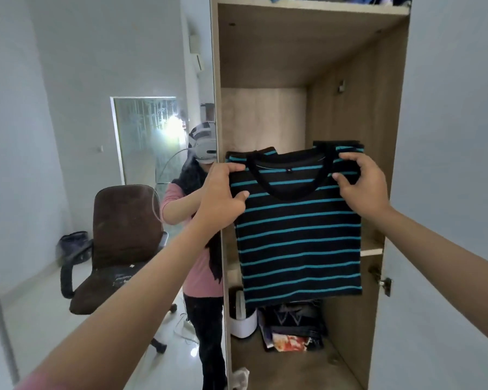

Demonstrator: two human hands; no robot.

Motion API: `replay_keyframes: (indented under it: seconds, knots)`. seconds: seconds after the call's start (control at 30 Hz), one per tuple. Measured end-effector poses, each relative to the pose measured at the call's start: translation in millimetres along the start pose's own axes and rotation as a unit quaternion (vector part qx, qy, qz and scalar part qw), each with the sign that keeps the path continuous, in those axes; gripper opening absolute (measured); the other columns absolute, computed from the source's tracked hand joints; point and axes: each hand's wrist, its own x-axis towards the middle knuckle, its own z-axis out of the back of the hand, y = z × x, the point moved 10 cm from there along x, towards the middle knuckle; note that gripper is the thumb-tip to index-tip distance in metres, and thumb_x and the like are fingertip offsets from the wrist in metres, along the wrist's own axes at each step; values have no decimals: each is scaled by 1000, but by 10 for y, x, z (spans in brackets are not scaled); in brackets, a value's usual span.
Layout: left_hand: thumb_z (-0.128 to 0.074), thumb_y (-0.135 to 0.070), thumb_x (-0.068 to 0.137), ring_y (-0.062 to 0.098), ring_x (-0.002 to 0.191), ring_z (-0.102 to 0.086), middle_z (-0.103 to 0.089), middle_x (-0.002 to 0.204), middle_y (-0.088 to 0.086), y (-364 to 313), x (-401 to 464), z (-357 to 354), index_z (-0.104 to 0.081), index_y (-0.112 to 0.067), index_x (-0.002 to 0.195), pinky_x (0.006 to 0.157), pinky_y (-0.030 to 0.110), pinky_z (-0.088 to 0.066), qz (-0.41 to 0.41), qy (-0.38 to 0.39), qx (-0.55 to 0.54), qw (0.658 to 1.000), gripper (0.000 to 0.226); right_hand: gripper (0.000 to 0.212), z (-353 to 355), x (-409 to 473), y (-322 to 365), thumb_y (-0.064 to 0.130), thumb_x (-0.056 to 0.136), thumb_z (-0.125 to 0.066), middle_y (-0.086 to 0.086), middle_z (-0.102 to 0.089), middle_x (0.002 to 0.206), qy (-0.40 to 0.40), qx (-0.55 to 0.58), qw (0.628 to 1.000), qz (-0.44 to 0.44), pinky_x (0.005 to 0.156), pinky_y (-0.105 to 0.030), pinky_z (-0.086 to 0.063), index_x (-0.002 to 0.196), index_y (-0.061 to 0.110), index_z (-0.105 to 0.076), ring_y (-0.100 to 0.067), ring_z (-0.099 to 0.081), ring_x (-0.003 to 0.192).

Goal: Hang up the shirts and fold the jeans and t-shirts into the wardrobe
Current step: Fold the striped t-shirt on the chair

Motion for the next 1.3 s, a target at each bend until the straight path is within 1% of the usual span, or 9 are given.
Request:
replay_keyframes:
  seconds: [0.17,0.27,0.5,0.63,0.7,0.87,1.0,1.1,1.3]
  knots:
    - [-66,-1,79,8,115,-46,-44,126,-1,47,452,-345,-41,-21,125,101,27,-44,21,-23,-22,999,56,51,-190,445,-339,18,82,-72,0,-52,129,24,19,999,-7,103,-29,-40,127,18,-49,-14,-48,120]
    - [-61,3,80,6,114,-42,-41,127,-2,137,705,-574,-42,-16,129,96,18,-37,25,-46,3,999,56,54,-406,641,-651,16,81,-72,-4,-51,131,33,21,999,-16,101,-27,-38,129,15,-48,-18,-47,123]
    - [-56,5,83,16,128,-38,-36,139,2,692,1308,-1134,-38,-15,136,98,17,-30,91,-52,57,993,60,60,-1131,1017,-1454,14,82,-71,-9,-45,138,102,19,994,-45,107,-29,-31,135,12,-43,-24,-41,130]
    - [-61,-20,89,29,140,-24,-15,155,10,1222,1442,-1487,-25,-10,145,113,32,-28,190,24,193,962,67,69,-1686,1093,-1887,39,84,-69,-7,-4,158,249,-113,960,-63,114,-44,-22,142,21,-37,-35,-17,141]
    - [-57,-33,91,34,143,-15,-5,158,11,1419,1308,-1687,-24,-11,145,116,40,-24,230,68,235,942,67,68,-1798,972,-1986,50,85,-62,-7,10,159,278,-150,946,-71,115,-51,-16,142,24,-37,-38,-9,142]
    - [-44,-43,95,30,141,-21,-21,155,10,1523,677,-2233,-29,-14,145,116,45,-20,213,167,258,928,59,69,-1968,165,-1927,58,90,-47,-4,-11,160,367,-88,922,-88,116,-48,-18,147,23,-31,-27,-15,144]
    - [-21,-54,97,27,147,-2,-2,160,6,1706,76,-2540,-14,-21,151,119,47,-5,240,306,315,866,64,71,-2079,-580,-1937,67,91,-27,3,-7,160,478,-125,865,-87,118,-50,-9,150,29,-19,-21,-10,147]
    - [-14,-56,97,26,147,3,4,160,4,1728,-4,-2539,-8,-23,152,118,44,-2,235,324,347,848,64,70,-2064,-757,-1998,69,91,-16,9,-1,160,512,-172,838,-79,117,-48,-3,151,32,-14,-15,-2,147]
    - [-17,-60,95,23,147,2,2,160,1,1746,-10,-2521,-10,-25,151,119,44,-7,225,323,348,851,66,72,-2050,-777,-2023,71,90,-18,10,1,160,515,-178,836,-67,117,-45,-3,151,34,-12,-13,0,147]
